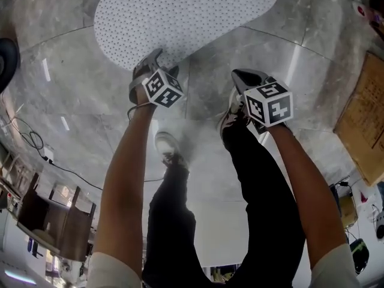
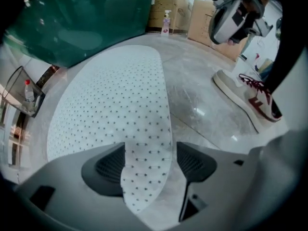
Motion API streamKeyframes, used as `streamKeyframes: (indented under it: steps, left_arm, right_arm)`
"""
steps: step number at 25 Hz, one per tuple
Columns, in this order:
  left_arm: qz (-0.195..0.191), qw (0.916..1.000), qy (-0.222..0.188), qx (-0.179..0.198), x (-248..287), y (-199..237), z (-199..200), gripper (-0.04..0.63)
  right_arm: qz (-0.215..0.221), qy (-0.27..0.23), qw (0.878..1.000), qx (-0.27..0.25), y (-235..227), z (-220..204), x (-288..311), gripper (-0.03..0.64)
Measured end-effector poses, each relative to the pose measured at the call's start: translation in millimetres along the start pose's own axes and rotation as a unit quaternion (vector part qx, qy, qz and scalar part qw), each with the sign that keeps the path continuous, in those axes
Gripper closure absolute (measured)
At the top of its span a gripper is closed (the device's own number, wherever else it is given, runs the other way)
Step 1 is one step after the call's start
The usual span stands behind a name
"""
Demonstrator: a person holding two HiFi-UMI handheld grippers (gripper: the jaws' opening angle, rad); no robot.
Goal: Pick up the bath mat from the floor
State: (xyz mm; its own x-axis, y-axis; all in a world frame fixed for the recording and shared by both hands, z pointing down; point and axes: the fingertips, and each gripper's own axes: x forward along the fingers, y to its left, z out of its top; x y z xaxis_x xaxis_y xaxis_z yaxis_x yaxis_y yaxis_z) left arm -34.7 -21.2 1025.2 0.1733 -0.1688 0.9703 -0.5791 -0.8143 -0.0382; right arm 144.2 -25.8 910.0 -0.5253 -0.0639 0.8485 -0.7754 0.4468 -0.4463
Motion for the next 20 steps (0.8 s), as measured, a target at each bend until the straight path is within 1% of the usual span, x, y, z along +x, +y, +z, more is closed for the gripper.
streamKeyframes:
  steps: [5,7,9,11,14,18,20]
  left_arm:
    - [0.000,0.9993,-0.013,0.036,4,-4,-1,0.281]
    - [-0.006,0.9987,-0.016,0.048,5,0,0,0.279]
    - [-0.017,0.9979,-0.014,0.061,6,6,3,0.261]
    - [-0.024,0.9965,-0.009,0.080,7,11,5,0.239]
    - [-0.012,0.9943,-0.010,0.105,5,9,7,0.239]
    - [0.008,0.9951,-0.009,0.098,4,12,6,0.239]
    - [0.018,0.9946,-0.010,0.102,3,16,7,0.239]
  right_arm:
    - [0.009,0.002,1.000,-0.001,6,0,4,0.602]
    - [0.011,-0.002,1.000,-0.006,8,4,4,0.601]
    - [0.012,-0.009,1.000,-0.006,10,10,2,0.601]
    - [0.009,-0.013,1.000,-0.007,10,14,1,0.602]
    - [-0.010,-0.015,1.000,-0.021,6,16,-2,0.603]
    - [-0.022,-0.021,0.999,-0.021,1,19,-5,0.602]
    - [-0.023,-0.023,0.999,-0.019,0,19,-5,0.601]
